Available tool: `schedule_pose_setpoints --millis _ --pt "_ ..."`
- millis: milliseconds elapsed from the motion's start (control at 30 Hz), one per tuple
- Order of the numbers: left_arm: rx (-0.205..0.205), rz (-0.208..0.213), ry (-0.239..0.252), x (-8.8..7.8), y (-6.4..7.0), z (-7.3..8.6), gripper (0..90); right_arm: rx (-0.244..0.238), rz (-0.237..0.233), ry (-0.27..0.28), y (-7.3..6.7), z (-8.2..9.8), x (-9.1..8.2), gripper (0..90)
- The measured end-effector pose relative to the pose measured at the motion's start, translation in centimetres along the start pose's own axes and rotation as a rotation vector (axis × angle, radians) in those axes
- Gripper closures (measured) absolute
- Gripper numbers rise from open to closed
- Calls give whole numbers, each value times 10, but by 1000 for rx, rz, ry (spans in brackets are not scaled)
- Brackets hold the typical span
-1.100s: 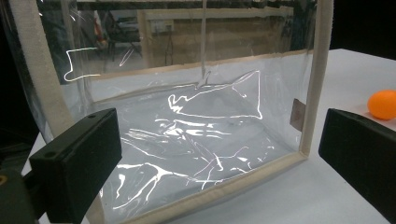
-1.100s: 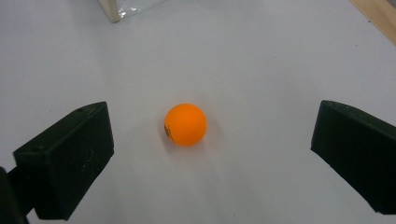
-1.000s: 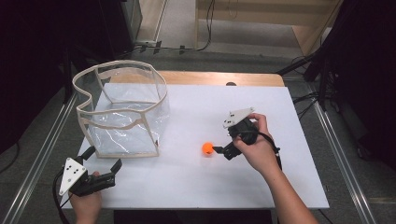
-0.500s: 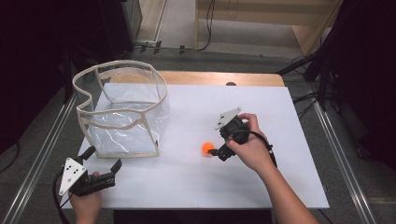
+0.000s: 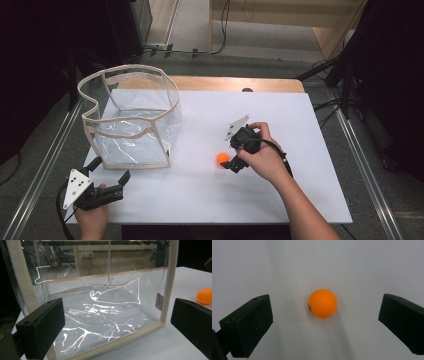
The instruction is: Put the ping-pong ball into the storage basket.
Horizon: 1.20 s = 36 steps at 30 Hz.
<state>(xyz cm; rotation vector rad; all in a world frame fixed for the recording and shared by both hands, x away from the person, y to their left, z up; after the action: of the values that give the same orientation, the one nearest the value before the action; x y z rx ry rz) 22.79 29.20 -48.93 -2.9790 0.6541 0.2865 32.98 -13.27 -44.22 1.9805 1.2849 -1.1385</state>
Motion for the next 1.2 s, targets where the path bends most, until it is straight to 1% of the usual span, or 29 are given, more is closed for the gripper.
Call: schedule_pose_setpoints --millis 33,67,100,133,167,200,267,300,400,500,533,600,633,667,700,733,767,800,833,867,933,1033,1067,1100,1167,1200 --pt "-1 0 1 0 0 0 0 10 0 -21 -1 -1 2 0" --pt "-1 0 0 0 0 0 0 10 0 -21 -1 -1 2 0" --pt "-1 0 0 0 0 0 1 -6 2 -25 0 -1 3 0" --pt "0 0 0 0 0 0 1 -6 0 -21 0 -1 5 0" --pt "0 0 0 0 0 0 0 -11 -1 -30 1 -2 6 0" --pt "1 0 0 0 0 0 1 -2 0 -38 0 -2 7 0" --pt "0 0 -1 0 0 0 1 -3 0 -50 1 -3 9 0" --pt "0 1 0 0 0 0 1 -12 -5 -54 2 -3 10 0" --pt "-1 0 0 0 0 0 0 5 -10 -61 2 -3 13 0" --pt "-2 0 0 0 0 0 1 -7 -17 -78 5 -2 16 0" --pt "-2 0 0 0 0 0 1 6 -18 -83 4 -2 17 0" --pt "-2 1 0 0 0 0 1 4 -23 -91 5 -2 19 0" --pt "-2 1 0 0 0 0 1 -7 -24 -91 5 -2 20 0" --pt "-2 1 0 0 0 0 1 5 -22 -100 4 -3 20 0" --pt "-2 1 0 0 0 0 1 -4 -26 -106 5 -3 23 0" --pt "-2 1 0 0 0 0 1 -4 -26 -106 5 -3 23 0" --pt "-2 1 0 0 0 0 1 8 -31 -109 4 -3 24 0" --pt "-2 1 0 0 0 0 1 4 -25 -125 4 -4 25 0" --pt "-2 1 0 0 0 0 1 -7 -32 -118 6 -3 27 0" --pt "-2 1 0 0 0 0 1 -7 -32 -118 6 -3 27 0" --pt "-4 1 1 0 0 0 1 8 -33 -131 6 -4 28 0" --pt "-3 1 1 0 0 0 1 -4 -47 -133 7 -4 31 0" --pt "-3 1 0 0 0 0 1 -3 -48 -142 7 -4 32 8" --pt "-4 1 1 0 0 0 0 4 -46 -143 7 -4 32 57" --pt "-2 1 0 0 0 0 1 -2 -50 -139 7 -5 35 63" --pt "-2 1 0 0 0 0 1 5 -43 -147 7 -5 35 63"
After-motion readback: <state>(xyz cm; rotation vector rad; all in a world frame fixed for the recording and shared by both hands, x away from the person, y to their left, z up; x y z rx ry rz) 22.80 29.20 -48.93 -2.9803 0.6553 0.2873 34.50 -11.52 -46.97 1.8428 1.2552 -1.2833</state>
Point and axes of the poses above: each handheld gripper's, and its own axes: x roughly forward along the jaws, z roughly out of its underside, y roughly to its right, the point moved 1 cm from there along x, roughly forward along the jaws, and after that the axes turned 3 degrees about -z, right-handed, at the moved point
